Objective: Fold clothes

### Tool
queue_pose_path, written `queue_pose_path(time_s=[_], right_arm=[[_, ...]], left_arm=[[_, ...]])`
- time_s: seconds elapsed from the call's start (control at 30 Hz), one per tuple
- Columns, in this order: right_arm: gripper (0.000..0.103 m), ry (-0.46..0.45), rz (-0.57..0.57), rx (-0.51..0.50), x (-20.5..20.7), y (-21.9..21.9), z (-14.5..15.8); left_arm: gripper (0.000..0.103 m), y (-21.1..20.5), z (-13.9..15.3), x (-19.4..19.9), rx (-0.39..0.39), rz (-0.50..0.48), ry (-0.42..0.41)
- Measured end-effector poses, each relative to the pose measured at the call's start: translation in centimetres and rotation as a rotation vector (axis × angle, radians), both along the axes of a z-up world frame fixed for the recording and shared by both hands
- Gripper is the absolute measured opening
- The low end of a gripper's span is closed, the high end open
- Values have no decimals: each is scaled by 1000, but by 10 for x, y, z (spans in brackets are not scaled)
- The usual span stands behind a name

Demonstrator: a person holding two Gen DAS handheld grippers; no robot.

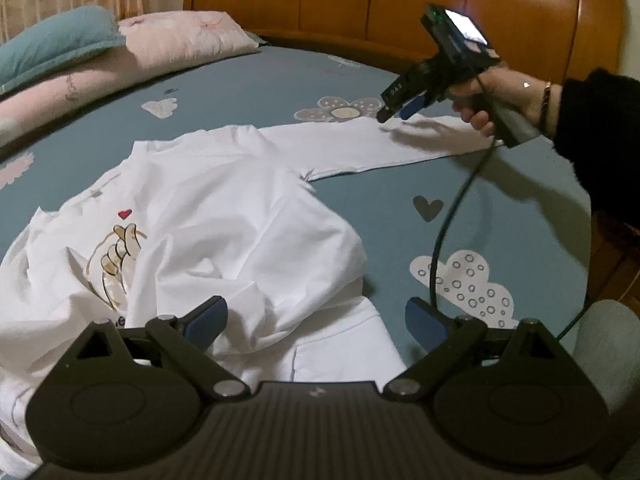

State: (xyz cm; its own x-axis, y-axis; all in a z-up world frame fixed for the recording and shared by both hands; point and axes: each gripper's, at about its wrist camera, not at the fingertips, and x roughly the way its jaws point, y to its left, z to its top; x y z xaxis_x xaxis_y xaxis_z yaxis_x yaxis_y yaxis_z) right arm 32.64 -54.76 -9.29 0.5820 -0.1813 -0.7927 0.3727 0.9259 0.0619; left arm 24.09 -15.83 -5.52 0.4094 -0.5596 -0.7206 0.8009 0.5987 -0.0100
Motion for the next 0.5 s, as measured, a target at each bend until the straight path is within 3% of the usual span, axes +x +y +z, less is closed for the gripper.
queue_pose_path(time_s=[0.2, 0.37, 0.5], right_arm=[[48, -67, 152, -13, -33, 60, 56], [50, -142, 278, -5, -72, 122, 104], [51, -188, 400, -4, -100, 180, 125]], left_arm=[[95, 16, 20, -20, -33, -13, 7], [97, 44, 27, -38, -113, -1, 24], [97, 66, 30, -52, -93, 83, 18]])
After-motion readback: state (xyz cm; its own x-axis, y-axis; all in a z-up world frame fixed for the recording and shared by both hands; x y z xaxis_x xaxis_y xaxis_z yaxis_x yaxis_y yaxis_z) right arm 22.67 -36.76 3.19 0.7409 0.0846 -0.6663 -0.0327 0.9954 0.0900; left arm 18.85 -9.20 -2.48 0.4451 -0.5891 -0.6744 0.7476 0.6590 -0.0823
